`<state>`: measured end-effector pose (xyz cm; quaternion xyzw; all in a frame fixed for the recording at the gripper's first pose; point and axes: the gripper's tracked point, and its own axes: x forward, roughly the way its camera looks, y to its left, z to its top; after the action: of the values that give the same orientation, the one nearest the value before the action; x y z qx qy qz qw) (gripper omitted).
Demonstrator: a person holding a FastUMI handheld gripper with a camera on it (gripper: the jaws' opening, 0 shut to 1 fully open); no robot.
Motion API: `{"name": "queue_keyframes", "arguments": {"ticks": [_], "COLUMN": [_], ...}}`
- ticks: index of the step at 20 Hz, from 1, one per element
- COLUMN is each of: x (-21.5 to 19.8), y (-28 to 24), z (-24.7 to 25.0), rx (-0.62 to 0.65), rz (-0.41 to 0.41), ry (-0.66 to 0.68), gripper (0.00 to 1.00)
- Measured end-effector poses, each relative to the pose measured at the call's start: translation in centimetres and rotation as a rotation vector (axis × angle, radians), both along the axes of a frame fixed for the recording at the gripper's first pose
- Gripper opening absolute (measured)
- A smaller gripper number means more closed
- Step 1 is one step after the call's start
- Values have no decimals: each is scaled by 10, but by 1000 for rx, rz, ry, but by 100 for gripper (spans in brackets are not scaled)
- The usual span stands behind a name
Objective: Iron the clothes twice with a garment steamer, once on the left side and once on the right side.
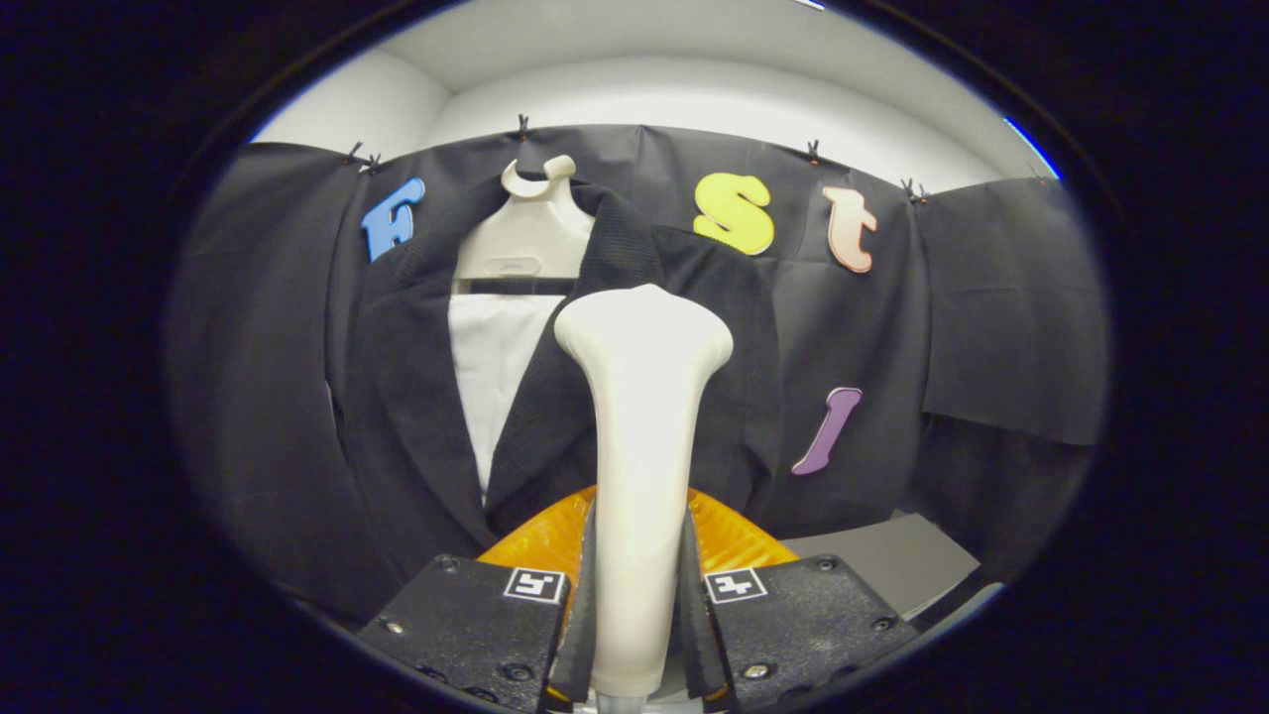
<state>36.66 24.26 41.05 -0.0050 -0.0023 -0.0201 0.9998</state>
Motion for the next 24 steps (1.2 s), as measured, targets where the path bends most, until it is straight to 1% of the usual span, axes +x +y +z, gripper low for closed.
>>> {"name": "queue_keyframes", "arguments": {"ticks": [14,24], "x": [-10,-14], "y": [-10,-19], "z": [-109,-179], "rx": [-8,-81], "rz": [-13,-48], "ry": [141,220], "gripper": [38,38]}}
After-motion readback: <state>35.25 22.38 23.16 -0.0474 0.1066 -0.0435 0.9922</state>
